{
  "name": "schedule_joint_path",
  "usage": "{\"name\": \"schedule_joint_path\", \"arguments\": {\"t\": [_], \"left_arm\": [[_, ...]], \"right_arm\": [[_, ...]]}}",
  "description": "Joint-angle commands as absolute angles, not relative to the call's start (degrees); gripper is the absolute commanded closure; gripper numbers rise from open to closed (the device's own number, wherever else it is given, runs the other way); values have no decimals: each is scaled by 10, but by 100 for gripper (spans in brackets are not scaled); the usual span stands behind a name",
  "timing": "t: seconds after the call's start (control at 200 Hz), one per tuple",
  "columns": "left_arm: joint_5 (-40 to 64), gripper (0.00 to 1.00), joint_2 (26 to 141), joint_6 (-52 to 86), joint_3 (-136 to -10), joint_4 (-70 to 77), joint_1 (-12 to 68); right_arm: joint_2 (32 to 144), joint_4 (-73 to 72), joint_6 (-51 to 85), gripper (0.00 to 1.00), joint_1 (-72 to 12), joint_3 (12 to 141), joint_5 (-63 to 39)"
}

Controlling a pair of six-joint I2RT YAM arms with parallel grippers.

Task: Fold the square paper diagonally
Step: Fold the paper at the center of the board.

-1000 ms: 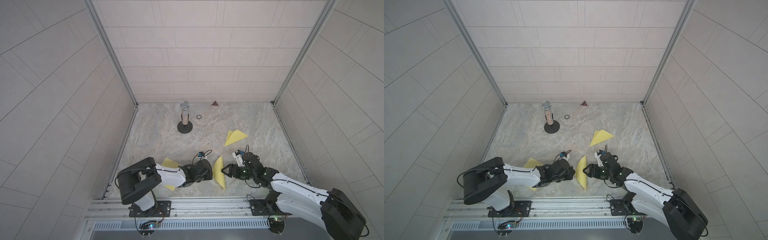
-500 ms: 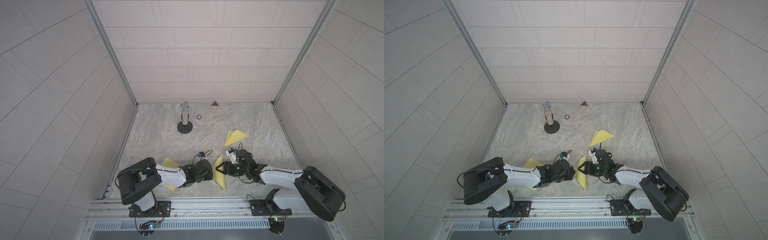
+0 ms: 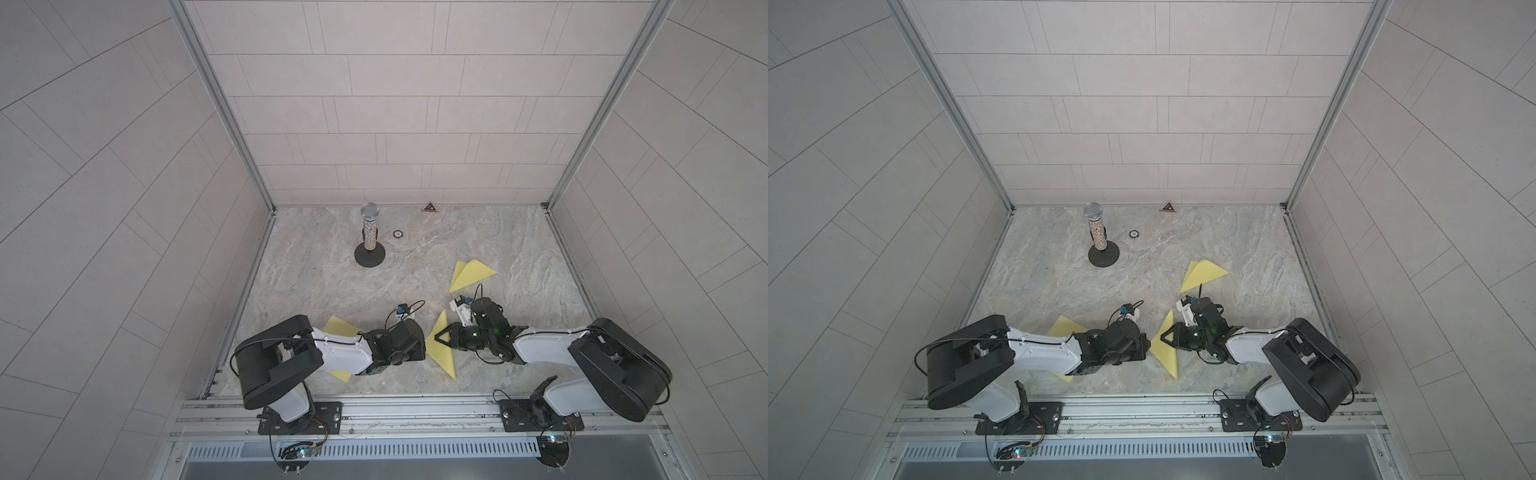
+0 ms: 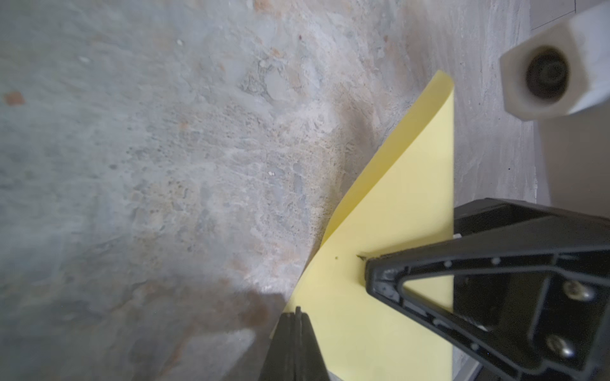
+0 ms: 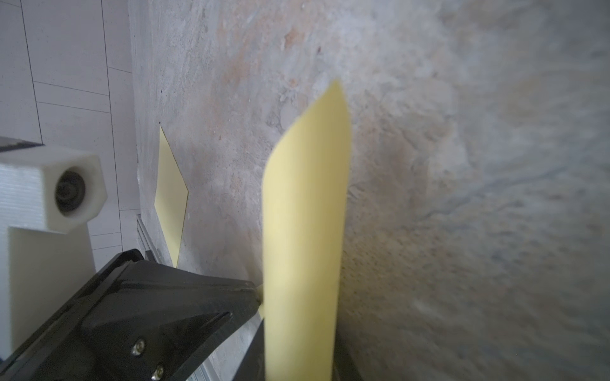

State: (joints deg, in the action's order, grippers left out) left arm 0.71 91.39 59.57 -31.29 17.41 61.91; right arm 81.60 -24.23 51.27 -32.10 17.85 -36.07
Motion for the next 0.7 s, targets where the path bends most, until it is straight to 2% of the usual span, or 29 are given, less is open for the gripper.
{"name": "schedule_joint_path", "arguments": {"t": [0.0,0.12,0.265,0.56,0.61,0.695], "left_arm": [[-2,100,942,591,-295,73,622],[-2,100,942,591,-295,73,622],[-2,100,945,591,-297,71,622],[-3,100,947,592,-298,71,622],[-3,100,947,592,-298,70,622],[-3,100,947,592,-298,71,622]], "right_arm": [[825,-254,505,78,-309,165,-365],[823,-261,505,81,-299,155,-367],[825,-261,501,100,-297,158,-372],[810,-251,487,100,-295,155,-382],[806,-246,487,89,-293,155,-376],[804,-245,485,79,-289,157,-376]]}}
